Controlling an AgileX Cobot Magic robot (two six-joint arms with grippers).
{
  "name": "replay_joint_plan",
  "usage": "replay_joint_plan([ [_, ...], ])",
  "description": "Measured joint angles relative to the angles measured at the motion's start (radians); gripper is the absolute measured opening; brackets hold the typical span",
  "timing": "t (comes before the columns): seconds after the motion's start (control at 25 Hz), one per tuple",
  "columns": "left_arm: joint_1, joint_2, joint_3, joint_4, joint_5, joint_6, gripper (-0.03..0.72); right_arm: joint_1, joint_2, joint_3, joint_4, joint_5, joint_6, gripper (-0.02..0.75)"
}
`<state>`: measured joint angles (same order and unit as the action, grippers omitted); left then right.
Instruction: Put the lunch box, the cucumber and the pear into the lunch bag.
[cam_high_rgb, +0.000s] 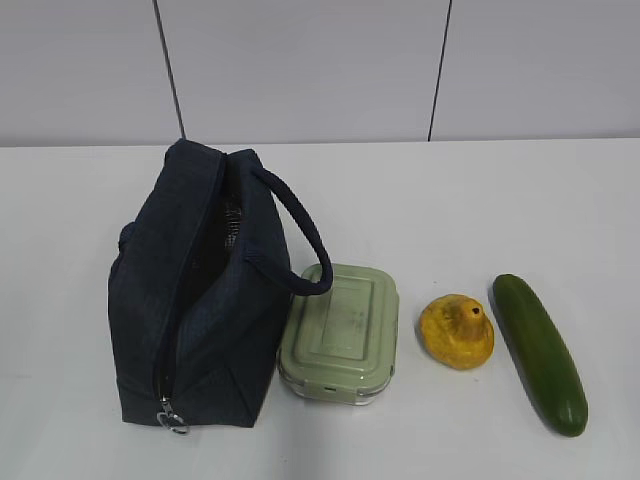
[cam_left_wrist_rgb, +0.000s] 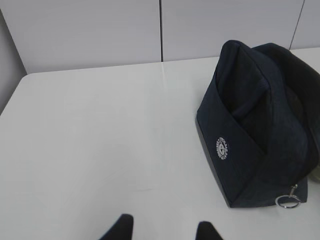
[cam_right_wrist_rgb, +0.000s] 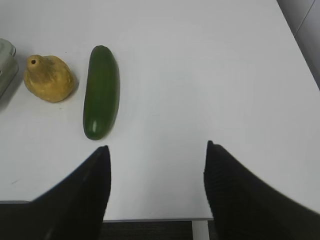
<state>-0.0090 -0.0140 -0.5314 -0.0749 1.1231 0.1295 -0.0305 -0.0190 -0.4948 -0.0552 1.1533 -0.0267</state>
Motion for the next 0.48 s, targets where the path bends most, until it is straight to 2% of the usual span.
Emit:
replay_joint_plan([
  [0.48, 0.000, 0.000, 0.000, 0.000, 0.000, 0.000, 0.242, 0.000, 0.000, 0.000, 0.000, 0.000, 0.000, 0.463],
])
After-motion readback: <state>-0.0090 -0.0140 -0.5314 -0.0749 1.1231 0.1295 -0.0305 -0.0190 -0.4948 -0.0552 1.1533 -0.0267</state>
